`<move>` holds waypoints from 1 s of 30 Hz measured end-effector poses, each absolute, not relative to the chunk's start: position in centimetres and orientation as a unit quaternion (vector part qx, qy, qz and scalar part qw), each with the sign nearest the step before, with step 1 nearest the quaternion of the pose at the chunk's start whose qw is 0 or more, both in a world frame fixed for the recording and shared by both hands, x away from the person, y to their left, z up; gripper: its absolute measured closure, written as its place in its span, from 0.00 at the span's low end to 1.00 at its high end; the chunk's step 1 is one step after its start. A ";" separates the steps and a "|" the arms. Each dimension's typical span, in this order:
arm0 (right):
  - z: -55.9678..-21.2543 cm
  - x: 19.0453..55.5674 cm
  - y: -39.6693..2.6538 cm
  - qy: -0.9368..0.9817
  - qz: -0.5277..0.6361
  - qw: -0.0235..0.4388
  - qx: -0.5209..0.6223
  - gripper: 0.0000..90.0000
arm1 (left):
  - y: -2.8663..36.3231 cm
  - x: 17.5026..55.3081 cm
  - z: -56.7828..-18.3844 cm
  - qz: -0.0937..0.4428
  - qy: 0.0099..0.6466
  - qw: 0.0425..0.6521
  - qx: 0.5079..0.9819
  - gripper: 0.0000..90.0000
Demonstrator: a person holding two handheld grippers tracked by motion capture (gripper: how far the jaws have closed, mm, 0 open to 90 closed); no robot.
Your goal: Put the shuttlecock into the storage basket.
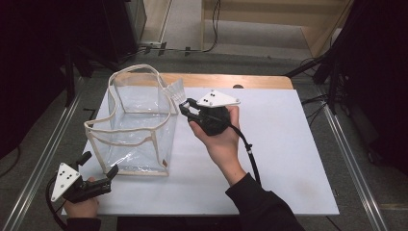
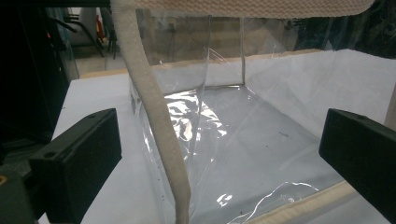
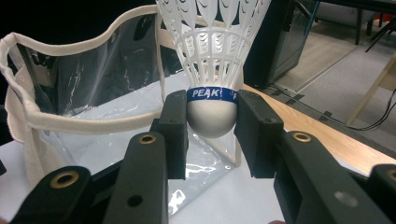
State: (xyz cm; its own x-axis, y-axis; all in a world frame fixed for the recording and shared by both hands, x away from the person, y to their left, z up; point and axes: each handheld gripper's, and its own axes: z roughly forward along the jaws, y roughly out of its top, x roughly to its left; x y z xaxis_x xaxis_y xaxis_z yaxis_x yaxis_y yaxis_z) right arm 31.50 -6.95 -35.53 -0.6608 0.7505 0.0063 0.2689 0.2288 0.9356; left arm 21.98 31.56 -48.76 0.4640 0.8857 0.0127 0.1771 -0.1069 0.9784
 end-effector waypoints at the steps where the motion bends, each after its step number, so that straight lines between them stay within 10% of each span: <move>1: -35.5 31.5 -6.9 0.749 0.520 0.231 0.341 0.70 | 31.6 22.0 -48.8 0.330 0.399 0.536 0.667 0.00; 30: -34.9 31.2 -4.6 0.752 0.533 0.220 0.318 0.70 | 31.6 22.0 -48.8 0.329 0.398 0.537 0.667 0.00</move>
State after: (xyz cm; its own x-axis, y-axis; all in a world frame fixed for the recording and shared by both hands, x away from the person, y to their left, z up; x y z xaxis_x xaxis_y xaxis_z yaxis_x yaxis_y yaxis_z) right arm 31.17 -4.58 -34.91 -0.7006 0.7135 0.0077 0.2435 0.2289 0.9425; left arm 21.97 31.61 -48.75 0.4669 0.8843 0.0118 0.1765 -0.1062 0.9786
